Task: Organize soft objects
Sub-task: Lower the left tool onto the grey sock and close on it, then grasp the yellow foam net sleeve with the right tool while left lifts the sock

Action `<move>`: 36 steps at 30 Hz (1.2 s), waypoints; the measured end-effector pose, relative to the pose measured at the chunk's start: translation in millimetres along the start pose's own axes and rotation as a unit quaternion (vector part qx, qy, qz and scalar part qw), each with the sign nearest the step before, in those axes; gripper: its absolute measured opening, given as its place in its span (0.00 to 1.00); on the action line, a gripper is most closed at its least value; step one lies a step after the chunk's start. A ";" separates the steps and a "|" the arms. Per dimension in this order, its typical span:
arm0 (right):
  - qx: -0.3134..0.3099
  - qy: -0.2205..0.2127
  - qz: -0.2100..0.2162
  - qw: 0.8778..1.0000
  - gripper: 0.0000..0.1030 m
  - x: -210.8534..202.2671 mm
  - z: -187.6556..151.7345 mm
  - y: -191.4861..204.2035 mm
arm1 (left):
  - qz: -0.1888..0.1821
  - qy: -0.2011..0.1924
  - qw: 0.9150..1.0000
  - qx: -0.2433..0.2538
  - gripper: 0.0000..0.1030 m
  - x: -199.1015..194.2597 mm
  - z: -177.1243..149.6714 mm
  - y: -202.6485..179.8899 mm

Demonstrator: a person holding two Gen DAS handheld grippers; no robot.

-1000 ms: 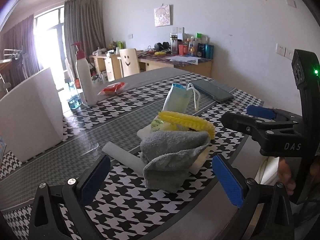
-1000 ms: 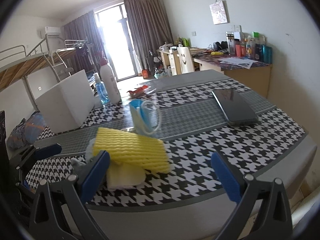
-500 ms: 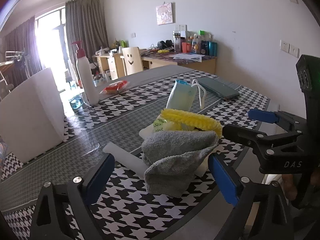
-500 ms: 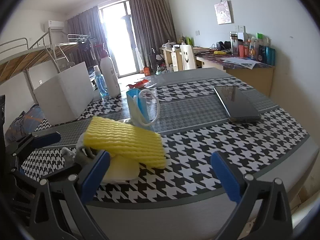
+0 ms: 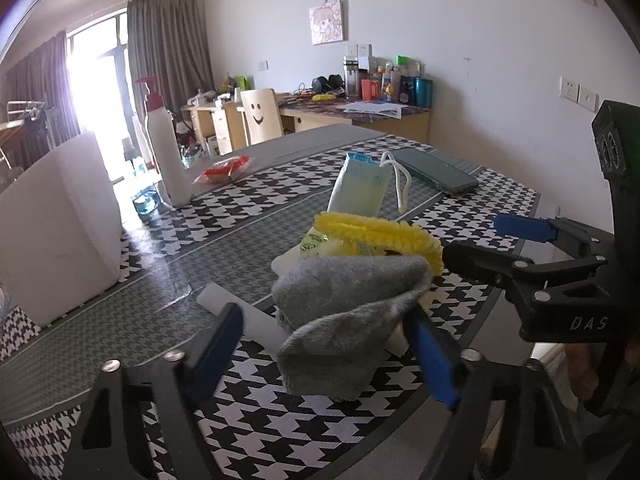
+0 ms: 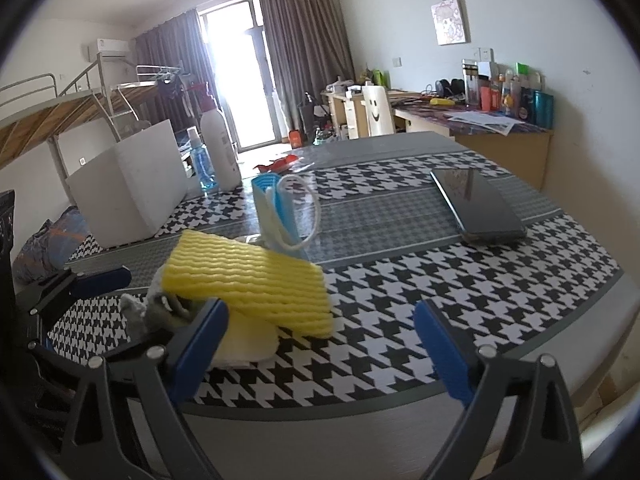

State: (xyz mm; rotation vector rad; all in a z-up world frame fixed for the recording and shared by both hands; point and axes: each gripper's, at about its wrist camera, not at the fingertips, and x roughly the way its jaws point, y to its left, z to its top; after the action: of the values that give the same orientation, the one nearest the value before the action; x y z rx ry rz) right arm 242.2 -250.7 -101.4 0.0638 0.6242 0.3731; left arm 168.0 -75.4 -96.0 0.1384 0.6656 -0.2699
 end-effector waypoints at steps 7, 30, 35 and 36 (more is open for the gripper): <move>0.003 0.000 0.007 1.000 0.93 2.0 1.9 -3.2 | -0.016 0.010 1.000 -0.007 0.41 3.3 -3.1 3.8; -0.045 0.007 0.037 0.998 0.87 21.4 6.0 34.4 | -0.041 -0.032 0.998 -0.029 0.14 -40.7 -4.6 32.6; -0.048 0.021 0.032 0.998 0.82 30.1 6.4 35.5 | -0.040 -0.027 0.998 -0.036 0.14 -40.1 -6.6 36.4; -0.054 0.026 0.028 0.998 0.81 32.4 5.6 36.4 | -0.041 -0.025 0.998 -0.037 0.14 -39.5 -6.6 37.2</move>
State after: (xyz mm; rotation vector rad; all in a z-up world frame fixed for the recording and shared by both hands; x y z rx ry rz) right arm 258.0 -204.8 -108.8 -0.0311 0.6533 0.4622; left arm 145.1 -30.5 -74.9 0.0326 0.6310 -0.3267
